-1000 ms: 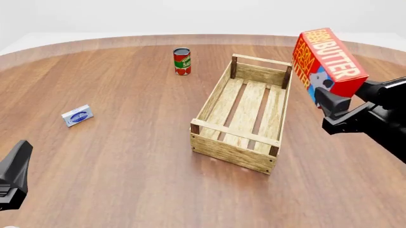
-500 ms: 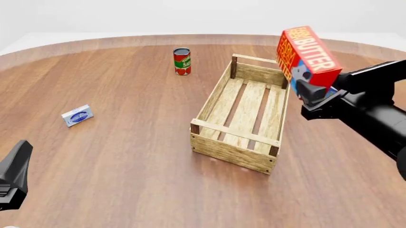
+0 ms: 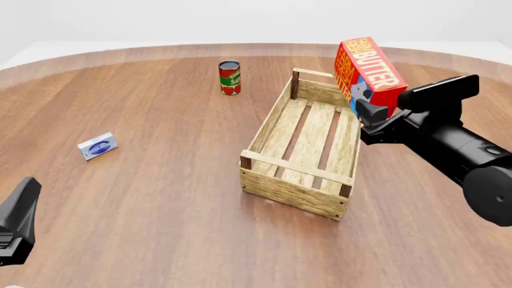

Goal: Pick up the butter and put it in the tray.

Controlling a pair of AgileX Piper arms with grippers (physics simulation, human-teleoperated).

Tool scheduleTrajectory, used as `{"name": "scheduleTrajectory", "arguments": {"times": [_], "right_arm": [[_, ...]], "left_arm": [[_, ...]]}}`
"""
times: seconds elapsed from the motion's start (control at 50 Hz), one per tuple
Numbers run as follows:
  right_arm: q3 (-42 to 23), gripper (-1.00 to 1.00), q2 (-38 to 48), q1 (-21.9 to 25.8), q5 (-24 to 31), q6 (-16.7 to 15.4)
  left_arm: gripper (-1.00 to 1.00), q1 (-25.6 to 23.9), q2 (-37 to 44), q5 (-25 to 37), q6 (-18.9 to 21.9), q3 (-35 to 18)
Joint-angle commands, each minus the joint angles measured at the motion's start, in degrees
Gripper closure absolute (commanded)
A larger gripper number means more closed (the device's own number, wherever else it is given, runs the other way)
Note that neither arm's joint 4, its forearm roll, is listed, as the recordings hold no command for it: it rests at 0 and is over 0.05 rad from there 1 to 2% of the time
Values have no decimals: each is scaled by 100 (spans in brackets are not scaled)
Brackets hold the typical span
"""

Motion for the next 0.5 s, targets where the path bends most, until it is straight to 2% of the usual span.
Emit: {"name": "scheduleTrajectory", "arguments": {"times": [0.02,0.5], "right_arm": [[-255,100,474,85,-307,193],[-667,100,1394,250,-538,316]], "left_arm": [[-100,0,0,0,0,0],[-100,0,0,0,0,0]]}}
